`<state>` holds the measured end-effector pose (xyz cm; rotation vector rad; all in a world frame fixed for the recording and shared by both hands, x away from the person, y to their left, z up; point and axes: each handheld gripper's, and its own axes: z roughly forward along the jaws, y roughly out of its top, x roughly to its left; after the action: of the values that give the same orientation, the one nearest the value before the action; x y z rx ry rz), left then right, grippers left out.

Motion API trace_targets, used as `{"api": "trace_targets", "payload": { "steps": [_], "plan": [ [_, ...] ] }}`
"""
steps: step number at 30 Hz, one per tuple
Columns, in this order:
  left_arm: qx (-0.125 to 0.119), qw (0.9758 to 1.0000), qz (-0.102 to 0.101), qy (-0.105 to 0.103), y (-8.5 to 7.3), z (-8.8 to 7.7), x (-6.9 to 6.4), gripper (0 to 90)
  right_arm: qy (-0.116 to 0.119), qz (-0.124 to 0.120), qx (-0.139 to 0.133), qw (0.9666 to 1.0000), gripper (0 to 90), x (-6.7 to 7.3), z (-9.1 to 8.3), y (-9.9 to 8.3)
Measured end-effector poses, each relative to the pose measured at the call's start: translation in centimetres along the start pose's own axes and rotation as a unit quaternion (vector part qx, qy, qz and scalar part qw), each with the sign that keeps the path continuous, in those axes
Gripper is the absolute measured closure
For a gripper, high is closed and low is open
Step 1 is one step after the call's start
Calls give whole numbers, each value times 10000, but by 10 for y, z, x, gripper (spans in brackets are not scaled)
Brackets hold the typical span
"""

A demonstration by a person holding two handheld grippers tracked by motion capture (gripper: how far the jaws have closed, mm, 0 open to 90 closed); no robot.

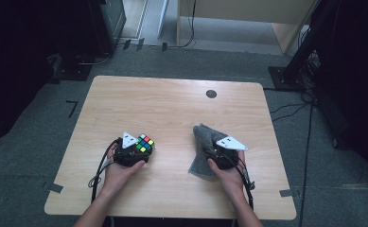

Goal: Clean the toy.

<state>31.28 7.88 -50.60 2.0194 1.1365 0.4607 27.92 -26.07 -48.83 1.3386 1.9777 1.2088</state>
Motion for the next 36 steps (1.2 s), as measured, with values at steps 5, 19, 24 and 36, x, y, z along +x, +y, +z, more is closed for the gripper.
{"api": "trace_targets", "payload": {
  "steps": [5,19,24,36],
  "plan": [
    [235,9997,7,77,-3,4,-1,271,14,-19,26,10000,702,1,0,-1],
    [-79,9999,-53,30,-2,0,-4,209,213,-86,-3,9997,514,6,2,-1],
    [-171,9998,-87,44,3,-10,-3,132,123,84,-148,9998,236,5,-8,8],
    [-621,9976,-75,-289,4,-55,14,25,258,204,-207,9992,124,-13,-42,18]
  ]
}}
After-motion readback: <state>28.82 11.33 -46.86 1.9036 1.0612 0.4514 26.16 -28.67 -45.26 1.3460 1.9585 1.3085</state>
